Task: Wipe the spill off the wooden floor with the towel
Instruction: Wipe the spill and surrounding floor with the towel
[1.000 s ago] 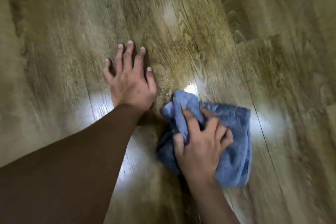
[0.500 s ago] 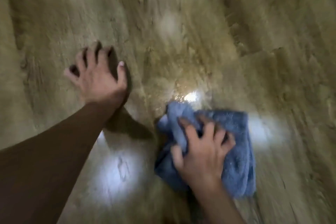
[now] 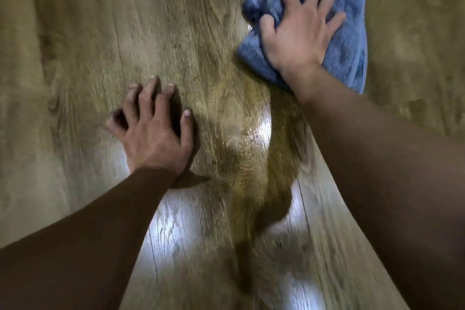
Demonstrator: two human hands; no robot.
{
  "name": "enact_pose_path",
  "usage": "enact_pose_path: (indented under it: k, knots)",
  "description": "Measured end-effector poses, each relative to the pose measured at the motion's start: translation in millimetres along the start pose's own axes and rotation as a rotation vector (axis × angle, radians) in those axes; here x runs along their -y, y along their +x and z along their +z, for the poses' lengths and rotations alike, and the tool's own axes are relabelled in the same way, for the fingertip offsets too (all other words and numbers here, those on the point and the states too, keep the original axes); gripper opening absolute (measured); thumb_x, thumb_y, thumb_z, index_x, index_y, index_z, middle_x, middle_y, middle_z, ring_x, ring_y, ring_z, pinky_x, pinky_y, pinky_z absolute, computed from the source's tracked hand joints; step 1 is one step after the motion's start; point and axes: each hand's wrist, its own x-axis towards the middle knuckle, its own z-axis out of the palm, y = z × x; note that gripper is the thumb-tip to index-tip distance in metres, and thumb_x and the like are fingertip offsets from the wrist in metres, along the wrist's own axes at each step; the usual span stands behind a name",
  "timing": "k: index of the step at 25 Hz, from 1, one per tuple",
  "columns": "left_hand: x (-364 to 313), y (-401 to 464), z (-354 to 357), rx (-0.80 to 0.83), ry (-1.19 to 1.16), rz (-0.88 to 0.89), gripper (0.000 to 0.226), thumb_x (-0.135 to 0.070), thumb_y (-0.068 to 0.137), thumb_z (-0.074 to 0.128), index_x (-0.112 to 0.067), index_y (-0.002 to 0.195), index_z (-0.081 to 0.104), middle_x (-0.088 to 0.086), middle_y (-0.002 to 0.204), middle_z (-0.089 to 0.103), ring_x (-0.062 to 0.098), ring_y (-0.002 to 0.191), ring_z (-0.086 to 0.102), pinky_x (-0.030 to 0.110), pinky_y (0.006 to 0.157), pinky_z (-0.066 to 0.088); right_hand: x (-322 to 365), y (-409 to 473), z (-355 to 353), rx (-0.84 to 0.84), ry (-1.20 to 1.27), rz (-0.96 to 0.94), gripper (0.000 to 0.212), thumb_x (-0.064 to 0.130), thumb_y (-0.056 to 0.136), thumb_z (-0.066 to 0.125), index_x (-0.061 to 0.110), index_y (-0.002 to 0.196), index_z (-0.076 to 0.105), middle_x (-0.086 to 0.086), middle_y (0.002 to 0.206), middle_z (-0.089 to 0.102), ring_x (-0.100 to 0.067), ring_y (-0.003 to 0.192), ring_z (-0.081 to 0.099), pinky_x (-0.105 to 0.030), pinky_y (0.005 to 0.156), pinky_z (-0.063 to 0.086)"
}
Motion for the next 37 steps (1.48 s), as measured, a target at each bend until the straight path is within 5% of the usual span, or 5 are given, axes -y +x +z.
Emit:
enact_pose_path:
  k: [5, 16, 22, 29, 37]
  knots:
    - [1, 0, 1, -0.009, -0.002, 0.002, 0.052, -0.056, 0.098, 0.038, -0.027, 0.140, 0.047, -0.001, 0.159, 0.038, 0.027, 0.149, 0.025, 0.062, 0.109, 0.019, -1, -52, -10, 0.046, 0.004, -0.052, 0.053, 0.050, 0.081, 0.044, 0.026, 0.127, 0.055, -0.013, 0.131, 0.048, -0.036, 0.122, 0.042, -0.054, 0.102, 0.025]
    - [2, -1, 2, -0.029, 0.006, 0.011, 0.051, -0.055, 0.097, 0.040, -0.027, 0.138, 0.047, -0.001, 0.156, 0.040, 0.029, 0.147, 0.029, 0.059, 0.108, 0.021, -1, -361, -54, 0.264, 0.077, -0.247, 0.064, 0.053, 0.068, 0.052, 0.037, 0.130, 0.050, -0.005, 0.137, 0.042, -0.035, 0.128, 0.040, -0.053, 0.105, 0.024]
    - [5, 1, 3, -0.047, 0.012, 0.014, 0.050, -0.054, 0.097, 0.040, -0.027, 0.138, 0.047, 0.000, 0.156, 0.041, 0.029, 0.147, 0.030, 0.059, 0.107, 0.023, 1, -324, -45, 0.197, 0.116, -0.270, 0.056, 0.053, 0.074, 0.052, 0.035, 0.127, 0.055, -0.006, 0.134, 0.045, -0.035, 0.123, 0.042, -0.056, 0.101, 0.026]
    - [4, -1, 6, -0.070, 0.015, 0.018, 0.051, -0.054, 0.097, 0.041, -0.027, 0.139, 0.050, -0.002, 0.156, 0.043, 0.027, 0.147, 0.031, 0.055, 0.107, 0.022, 32, -161, -16, 0.068, 0.099, -0.139, 0.048, 0.051, 0.077, 0.053, 0.029, 0.119, 0.063, -0.011, 0.120, 0.053, -0.034, 0.109, 0.043, -0.053, 0.098, 0.027]
    - [0, -1, 3, -0.041, 0.058, 0.013, 0.052, -0.054, 0.096, 0.041, -0.028, 0.139, 0.050, 0.000, 0.157, 0.043, 0.029, 0.147, 0.031, 0.057, 0.107, 0.021, 70, 11, 11, 0.022, 0.079, -0.138, 0.054, 0.055, 0.083, 0.037, 0.035, 0.131, 0.053, -0.002, 0.142, 0.051, -0.032, 0.137, 0.039, -0.057, 0.113, 0.019]
